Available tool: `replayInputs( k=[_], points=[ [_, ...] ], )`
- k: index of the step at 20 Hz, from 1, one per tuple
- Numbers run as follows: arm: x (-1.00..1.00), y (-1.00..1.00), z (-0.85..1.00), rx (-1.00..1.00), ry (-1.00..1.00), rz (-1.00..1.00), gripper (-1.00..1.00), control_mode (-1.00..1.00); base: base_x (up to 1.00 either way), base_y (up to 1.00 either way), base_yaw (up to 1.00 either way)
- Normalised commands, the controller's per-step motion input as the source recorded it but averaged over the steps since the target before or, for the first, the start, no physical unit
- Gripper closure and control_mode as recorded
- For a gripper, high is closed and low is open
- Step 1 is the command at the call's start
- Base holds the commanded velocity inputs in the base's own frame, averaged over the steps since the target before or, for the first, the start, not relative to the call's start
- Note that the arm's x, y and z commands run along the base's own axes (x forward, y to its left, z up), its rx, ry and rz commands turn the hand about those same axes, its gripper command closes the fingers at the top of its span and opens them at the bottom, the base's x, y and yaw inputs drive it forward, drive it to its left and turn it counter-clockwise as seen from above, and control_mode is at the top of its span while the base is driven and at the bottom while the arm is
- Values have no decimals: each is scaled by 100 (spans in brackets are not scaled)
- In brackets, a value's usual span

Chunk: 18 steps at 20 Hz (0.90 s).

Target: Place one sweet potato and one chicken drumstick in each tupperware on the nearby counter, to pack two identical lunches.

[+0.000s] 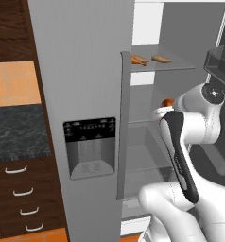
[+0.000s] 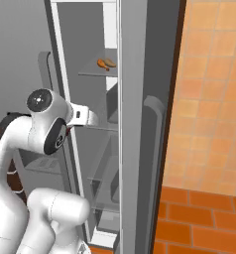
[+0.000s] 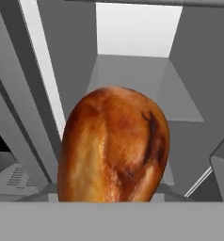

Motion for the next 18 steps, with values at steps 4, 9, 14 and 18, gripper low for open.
replayInputs(
  k=[4, 9, 14, 18],
  points=[
    [-75, 15, 30, 2, -8, 0, 100, 100, -25, 9, 0],
    [0, 0, 0, 0, 0, 0, 100, 100, -78, 95, 4],
    [0, 0, 0, 0, 0, 0, 100, 100, -30, 100, 2],
    [0, 0, 0, 0, 0, 0, 100, 100, -3, 100, 0]
  ],
)
